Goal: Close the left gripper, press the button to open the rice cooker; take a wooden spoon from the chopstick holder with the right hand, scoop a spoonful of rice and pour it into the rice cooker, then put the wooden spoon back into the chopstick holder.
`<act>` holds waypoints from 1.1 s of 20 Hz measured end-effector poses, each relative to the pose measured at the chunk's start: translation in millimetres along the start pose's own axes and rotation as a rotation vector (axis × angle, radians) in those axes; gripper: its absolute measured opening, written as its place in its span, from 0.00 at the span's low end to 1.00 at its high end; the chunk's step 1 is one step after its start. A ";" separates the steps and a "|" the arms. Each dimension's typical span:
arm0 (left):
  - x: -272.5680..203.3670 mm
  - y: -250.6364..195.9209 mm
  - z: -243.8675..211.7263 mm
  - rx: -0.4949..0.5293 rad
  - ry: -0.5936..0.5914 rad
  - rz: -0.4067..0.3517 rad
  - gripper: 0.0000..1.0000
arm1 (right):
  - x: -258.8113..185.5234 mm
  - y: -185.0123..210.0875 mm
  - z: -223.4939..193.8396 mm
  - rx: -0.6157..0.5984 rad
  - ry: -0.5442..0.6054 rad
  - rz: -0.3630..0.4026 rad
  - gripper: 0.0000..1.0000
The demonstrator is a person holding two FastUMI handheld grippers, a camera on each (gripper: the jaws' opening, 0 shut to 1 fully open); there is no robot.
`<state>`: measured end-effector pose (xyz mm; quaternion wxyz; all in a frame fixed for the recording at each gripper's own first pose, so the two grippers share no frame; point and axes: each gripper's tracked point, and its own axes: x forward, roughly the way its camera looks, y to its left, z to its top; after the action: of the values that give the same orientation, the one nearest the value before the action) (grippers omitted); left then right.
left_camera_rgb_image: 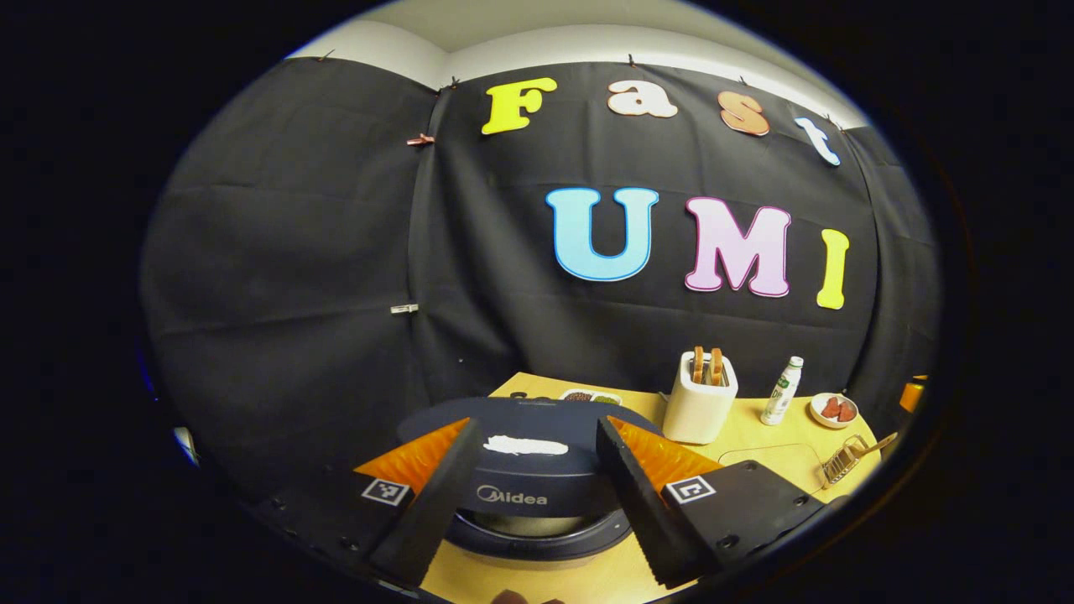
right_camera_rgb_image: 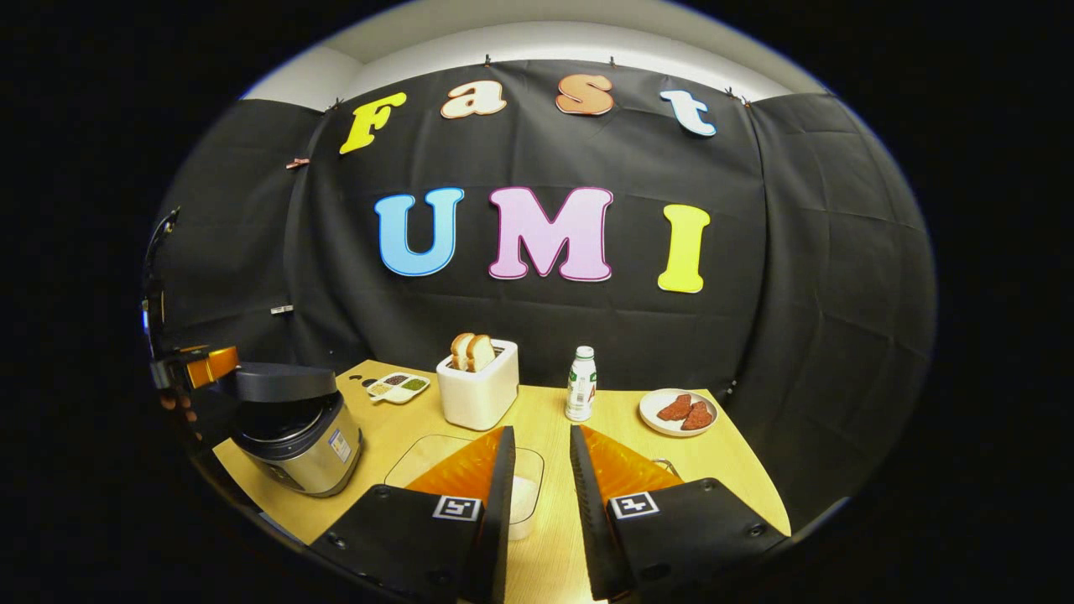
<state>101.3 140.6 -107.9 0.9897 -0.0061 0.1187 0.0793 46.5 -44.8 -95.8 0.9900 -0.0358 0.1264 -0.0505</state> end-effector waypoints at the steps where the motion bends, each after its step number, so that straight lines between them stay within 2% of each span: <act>1: -3.6 1.1 -4.6 0.016 -0.014 0.010 0.95 | -2.0 2.2 -2.3 -0.002 0.003 0.004 0.41; 4: -4.8 2.6 -25.5 0.045 -0.008 0.033 0.95 | -7.5 8.0 -7.7 0.000 0.015 0.017 0.41; 11: -9.3 4.3 -92.6 0.004 0.108 0.030 0.95 | -14.9 21.7 -11.7 -0.005 0.022 0.047 0.41; 12: -9.4 5.3 -86.9 0.008 0.064 0.025 0.96 | -16.0 23.1 -11.7 -0.005 0.022 0.048 0.41; 16: -9.8 2.6 -99.5 0.005 0.076 0.018 0.96 | -20.5 28.7 -8.0 -0.014 0.013 0.061 0.41; 22: -9.7 1.9 -93.6 0.026 0.052 0.014 0.96 | -23.4 35.1 -1.3 -0.014 -0.006 0.072 0.41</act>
<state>69.8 138.1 -196.6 0.9857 0.0055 0.1454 0.0845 26.8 -7.6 -94.3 0.9913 -0.0384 0.1249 -0.0137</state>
